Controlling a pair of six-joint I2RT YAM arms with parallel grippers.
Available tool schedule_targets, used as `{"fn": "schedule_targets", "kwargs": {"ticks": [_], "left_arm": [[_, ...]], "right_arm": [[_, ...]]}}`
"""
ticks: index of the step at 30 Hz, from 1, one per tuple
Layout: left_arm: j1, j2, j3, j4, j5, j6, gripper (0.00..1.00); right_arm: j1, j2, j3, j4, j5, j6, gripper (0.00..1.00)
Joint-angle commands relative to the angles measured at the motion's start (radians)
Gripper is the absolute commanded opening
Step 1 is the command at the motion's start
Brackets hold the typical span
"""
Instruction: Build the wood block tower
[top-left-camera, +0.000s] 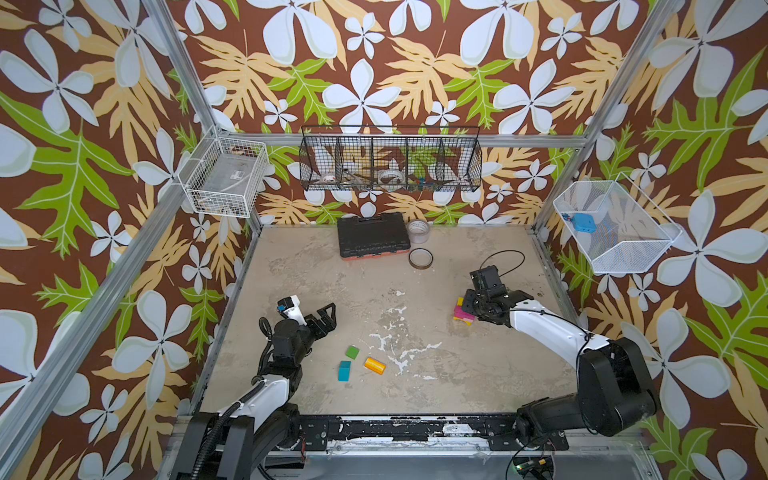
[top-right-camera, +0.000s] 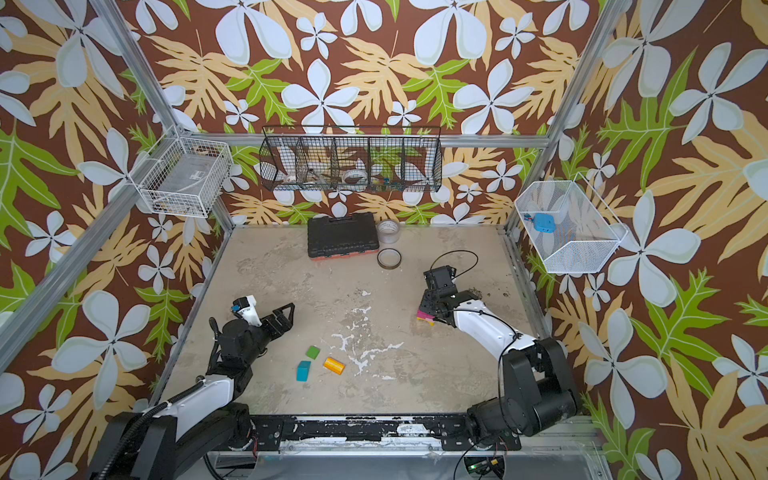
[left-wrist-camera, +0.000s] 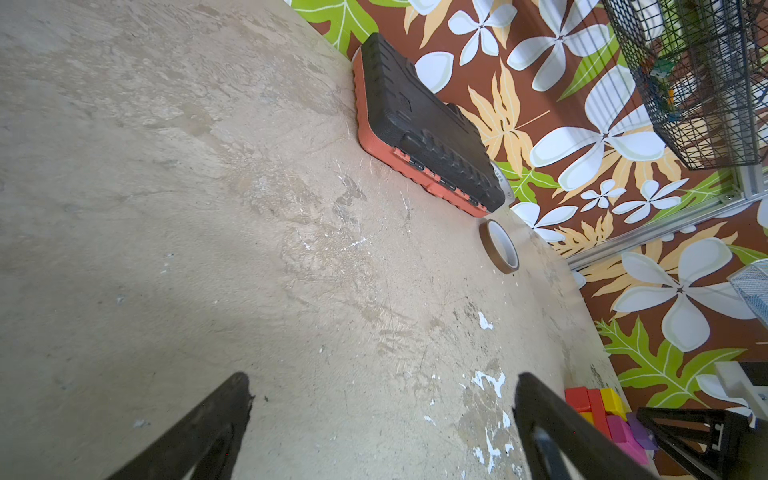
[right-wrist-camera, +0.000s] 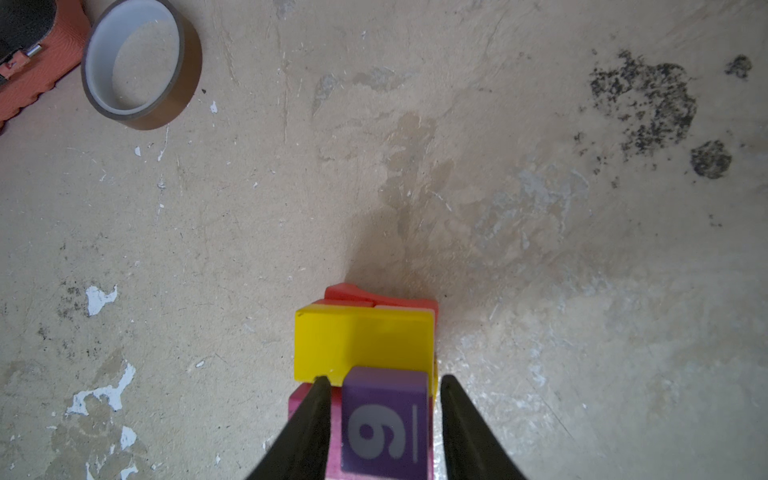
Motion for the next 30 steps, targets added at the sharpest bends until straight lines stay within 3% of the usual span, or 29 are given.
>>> {"fn": "schedule_targets", "kwargs": {"ticks": [1,11,13,15,16,18,24,27,30], "left_arm": [[0.001,-0.003,0.005,0.027,-0.003,0.004,1.00],[0.001,-0.216,0.046,-0.263,-0.254,-0.037,1.00],[0.001,-0.276,0.096,-0.415,-0.376,-0.062,1.00],[0.002,-0.307,0.114,-0.535,-0.515,-0.167,1.00],[0.005,-0.304,0.127,-0.597,-0.536,-0.190,1.00],[0.011,-0.266,0.158,-0.605,-0.463,-0.097,1.00],[0.012,-0.080,0.176,-0.578,-0.247,-0.102,1.00],[0.008,-0.022,0.209,-0.594,-0.122,-0.059,1.00],[-0.025,-0.007,0.232,-0.644,-0.094,-0.057,1.00]], "right_arm": [[-0.001,-0.019,0.009,-0.018,0.022,0.007,0.47],[0.001,-0.186,-0.015,-0.058,0.053,-0.008,0.62],[0.000,-0.246,-0.039,-0.054,0.049,-0.013,0.68],[0.002,-0.315,-0.071,-0.040,0.026,-0.026,0.74],[0.002,-0.351,-0.093,-0.028,0.008,-0.034,0.77],[0.007,-0.416,-0.136,-0.013,-0.013,-0.050,0.81],[0.008,-0.577,-0.216,-0.042,-0.072,-0.145,0.89],[0.008,-0.660,-0.265,-0.026,-0.166,-0.162,0.91],[0.006,-0.715,-0.349,0.043,-0.292,-0.180,0.92]]}}
